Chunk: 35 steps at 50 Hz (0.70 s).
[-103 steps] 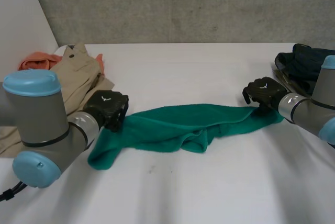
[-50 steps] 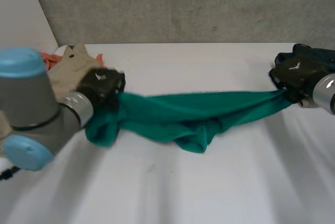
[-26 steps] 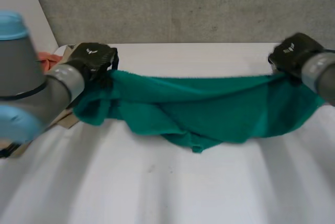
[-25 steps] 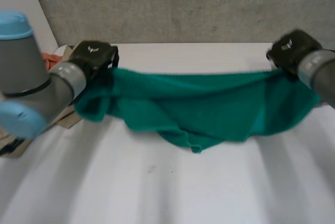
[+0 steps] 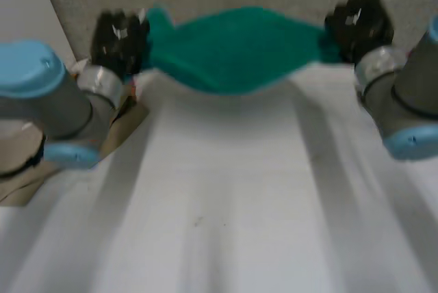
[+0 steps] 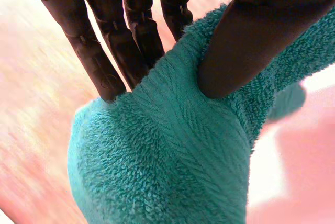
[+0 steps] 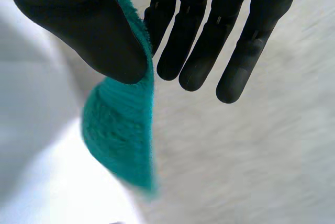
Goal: Fold the laundry.
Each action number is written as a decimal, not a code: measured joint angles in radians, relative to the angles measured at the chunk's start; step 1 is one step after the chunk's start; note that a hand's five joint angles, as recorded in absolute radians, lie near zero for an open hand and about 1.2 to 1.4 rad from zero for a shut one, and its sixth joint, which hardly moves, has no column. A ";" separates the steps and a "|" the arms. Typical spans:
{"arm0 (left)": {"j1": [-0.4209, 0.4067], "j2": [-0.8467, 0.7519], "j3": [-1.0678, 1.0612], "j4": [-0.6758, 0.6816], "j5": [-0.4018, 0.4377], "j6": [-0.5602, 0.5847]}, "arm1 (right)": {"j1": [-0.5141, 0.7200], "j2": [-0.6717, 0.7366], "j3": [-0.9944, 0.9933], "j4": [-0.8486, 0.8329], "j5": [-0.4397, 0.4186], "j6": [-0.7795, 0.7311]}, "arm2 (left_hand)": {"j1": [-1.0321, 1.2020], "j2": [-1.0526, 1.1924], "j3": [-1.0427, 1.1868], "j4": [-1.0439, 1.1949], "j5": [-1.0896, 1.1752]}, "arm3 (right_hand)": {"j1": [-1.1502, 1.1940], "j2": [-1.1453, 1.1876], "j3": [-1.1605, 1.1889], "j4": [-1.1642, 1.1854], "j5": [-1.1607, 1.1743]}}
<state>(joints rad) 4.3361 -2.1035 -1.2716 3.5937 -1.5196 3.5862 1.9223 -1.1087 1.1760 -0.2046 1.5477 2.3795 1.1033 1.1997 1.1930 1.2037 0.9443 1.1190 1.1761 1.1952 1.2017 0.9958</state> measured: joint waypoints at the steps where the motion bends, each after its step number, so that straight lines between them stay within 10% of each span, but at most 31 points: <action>1: -0.001 0.001 -0.039 -0.003 0.000 0.000 | -0.001 0.000 0.028 0.019 -0.002 0.024 | 0.000 0.000 0.000 0.000 0.000 | 0.000 0.000 0.000 0.000 0.000; 11: -0.019 0.011 -0.316 -0.035 -0.002 0.006 | -0.016 0.000 0.281 0.063 -0.030 0.155 | -0.004 -0.068 -0.062 -0.072 -0.006 | 0.000 0.000 0.000 0.000 0.000; 19: -0.028 0.201 -0.424 -0.172 -0.009 0.004 | -0.035 -0.051 0.419 0.070 -0.077 0.147 | -0.453 -0.532 -0.520 -0.532 -0.447 | 0.000 0.000 0.000 0.000 0.000; 35: 0.080 0.297 -0.283 -0.471 0.143 -0.046 | -0.127 -0.158 0.531 0.137 -0.189 0.105 | -0.552 -0.656 -0.642 -0.665 -0.584 | 0.000 -0.001 0.000 0.000 0.000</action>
<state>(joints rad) 4.4158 -1.8062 -1.5545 3.1225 -1.3763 3.5399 1.7953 -1.2667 1.7067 -0.0676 1.3582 2.4850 0.5516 0.5433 0.5507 0.5386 0.3604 1.1190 1.1751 1.1953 1.2017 0.9958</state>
